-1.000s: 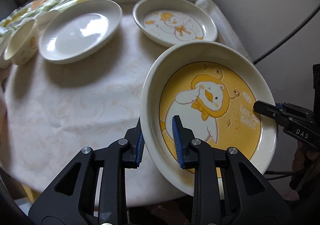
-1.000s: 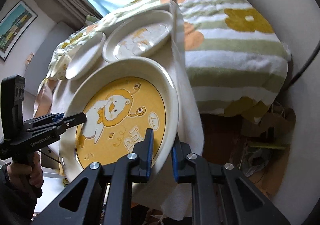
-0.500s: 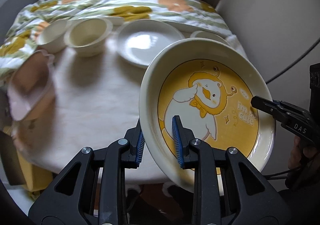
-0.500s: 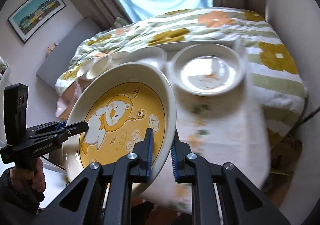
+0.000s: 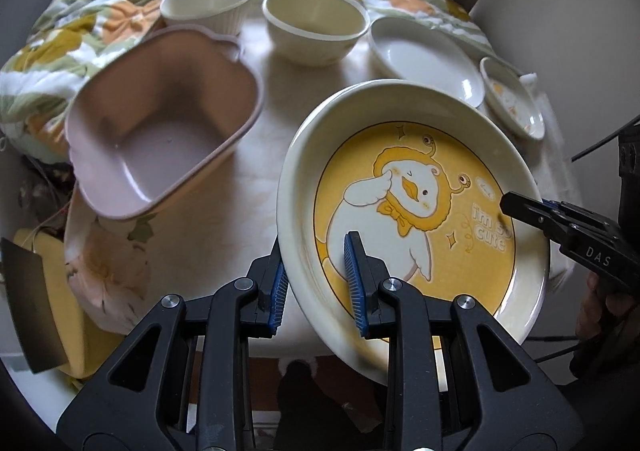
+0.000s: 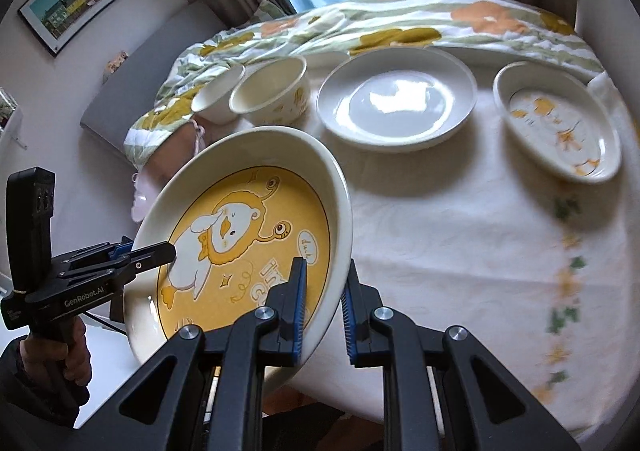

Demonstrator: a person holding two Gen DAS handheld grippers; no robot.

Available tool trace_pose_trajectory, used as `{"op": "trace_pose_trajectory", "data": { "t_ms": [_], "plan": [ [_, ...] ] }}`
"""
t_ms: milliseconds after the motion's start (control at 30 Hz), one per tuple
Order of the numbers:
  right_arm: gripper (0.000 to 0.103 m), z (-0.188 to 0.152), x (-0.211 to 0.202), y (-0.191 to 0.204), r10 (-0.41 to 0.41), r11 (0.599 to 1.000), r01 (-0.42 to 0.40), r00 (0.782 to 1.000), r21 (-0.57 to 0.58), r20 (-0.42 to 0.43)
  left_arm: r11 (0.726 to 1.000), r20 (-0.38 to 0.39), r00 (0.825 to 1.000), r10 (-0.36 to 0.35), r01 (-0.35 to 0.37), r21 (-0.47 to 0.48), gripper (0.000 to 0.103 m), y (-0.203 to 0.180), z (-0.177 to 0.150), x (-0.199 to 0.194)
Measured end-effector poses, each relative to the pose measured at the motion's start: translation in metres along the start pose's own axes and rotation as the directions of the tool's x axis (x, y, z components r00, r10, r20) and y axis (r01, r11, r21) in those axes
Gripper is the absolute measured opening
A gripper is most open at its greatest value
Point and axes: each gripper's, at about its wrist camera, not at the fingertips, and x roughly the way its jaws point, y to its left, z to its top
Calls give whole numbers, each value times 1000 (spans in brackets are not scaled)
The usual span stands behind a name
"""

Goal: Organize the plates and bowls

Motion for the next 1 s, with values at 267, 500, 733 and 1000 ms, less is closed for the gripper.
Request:
{"op": "trace_pose_trajectory", "data": {
  "t_ms": [267,500,733,1000],
  "plan": [
    [15,-2,39,5,-32,999,32,999,3,32,1000,-10,1000,-11,11,7,23,25,-1,35],
    [15,-3,49,-3,-8,1000,8,999,12,53,999,-6,1000,17,-17,36,23,27,-1,45],
    [17,-4,54,-6,-17,999,15,999,43,35,998,1,999,45,-45,33,23,21,1,47],
    [61,0,55,4,-13,1000,13,999,3,31,997,7,997,79,-79,25,27,17,6,50]
  ]
}}
